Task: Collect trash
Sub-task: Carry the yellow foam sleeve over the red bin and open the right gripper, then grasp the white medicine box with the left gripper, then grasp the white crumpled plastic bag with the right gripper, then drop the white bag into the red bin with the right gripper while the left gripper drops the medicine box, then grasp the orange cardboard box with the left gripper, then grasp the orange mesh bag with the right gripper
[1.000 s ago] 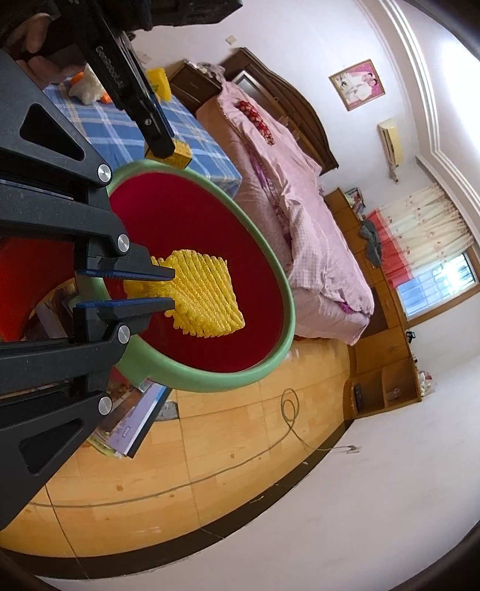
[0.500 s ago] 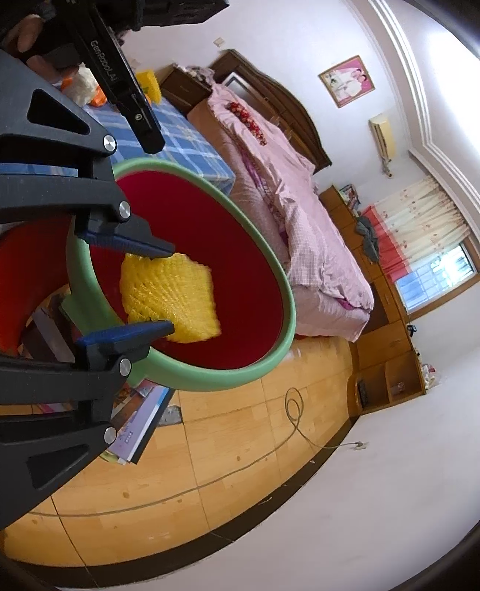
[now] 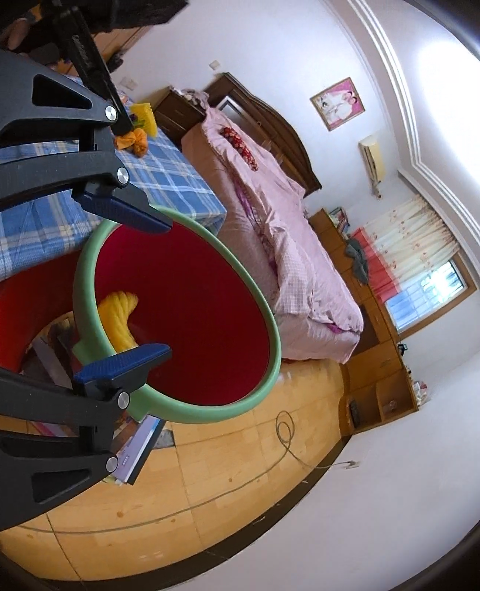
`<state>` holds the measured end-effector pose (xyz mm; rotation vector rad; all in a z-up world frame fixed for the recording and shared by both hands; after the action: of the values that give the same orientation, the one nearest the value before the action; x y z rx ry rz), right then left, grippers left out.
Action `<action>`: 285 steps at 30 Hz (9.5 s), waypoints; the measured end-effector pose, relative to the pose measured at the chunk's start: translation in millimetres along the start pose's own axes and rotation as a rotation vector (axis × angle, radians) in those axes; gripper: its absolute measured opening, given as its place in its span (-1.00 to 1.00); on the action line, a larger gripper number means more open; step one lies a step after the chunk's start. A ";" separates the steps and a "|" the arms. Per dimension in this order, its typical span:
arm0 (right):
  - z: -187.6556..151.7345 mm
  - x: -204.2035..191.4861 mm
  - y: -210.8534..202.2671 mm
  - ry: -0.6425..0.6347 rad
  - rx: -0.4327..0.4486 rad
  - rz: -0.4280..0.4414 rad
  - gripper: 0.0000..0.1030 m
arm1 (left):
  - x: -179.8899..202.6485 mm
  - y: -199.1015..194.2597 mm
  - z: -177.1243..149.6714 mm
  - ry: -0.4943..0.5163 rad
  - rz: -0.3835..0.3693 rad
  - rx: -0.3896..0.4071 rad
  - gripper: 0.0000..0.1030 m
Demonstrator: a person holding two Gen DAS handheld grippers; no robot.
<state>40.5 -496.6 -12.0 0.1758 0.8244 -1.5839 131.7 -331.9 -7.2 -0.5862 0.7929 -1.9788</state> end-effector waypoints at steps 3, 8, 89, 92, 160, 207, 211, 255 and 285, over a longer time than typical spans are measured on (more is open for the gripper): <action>-0.5 -5.3 -4.9 0.010 0.006 0.005 0.26 | -16.2 -13.5 -4.2 -0.021 0.024 0.011 -0.13; -8.1 -23.1 -10.7 0.014 0.005 0.020 0.37 | -47.7 -31.3 -14.0 -0.045 0.083 0.013 -0.11; -132.9 -190.1 102.6 -0.298 -0.353 0.080 0.85 | -327.9 -7.5 -72.8 -0.365 0.342 -0.027 0.13; -141.8 -200.2 114.4 -0.312 -0.381 0.094 0.85 | -327.5 -17.4 -65.8 -0.383 0.318 0.023 0.13; -15.1 -13.7 -7.3 0.035 -0.034 -0.021 -0.31 | 33.4 21.1 26.7 0.056 -0.077 -0.032 0.12; -28.0 -31.2 9.7 0.043 -0.082 0.040 0.38 | -78.4 7.0 8.1 -0.072 0.126 -0.007 0.14; -34.4 -39.7 10.9 0.041 -0.094 0.047 0.38 | -113.9 2.5 6.3 -0.096 0.180 -0.003 0.14; -101.4 -172.4 70.9 -0.169 -0.314 0.133 0.38 | -261.0 -46.0 -8.1 -0.262 0.309 0.070 0.05; -189.7 -232.8 149.1 -0.232 -0.480 0.120 -0.76 | -299.0 -140.0 -81.9 -0.414 0.353 0.108 0.04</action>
<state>160.9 -191.5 -81.3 -0.2934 0.9647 -1.2273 142.9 7.6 11.1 -0.7086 0.4892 -1.4990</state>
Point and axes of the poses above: each gripper's, at about its wrist camera, not at the fingertips, and y roughly the way its jaws point, x to its right, z to its top, the point moved 10 cm from there along y, roughly the way its jaws point, and after that the axes turned 12 degrees about z, right-handed, at the moved point
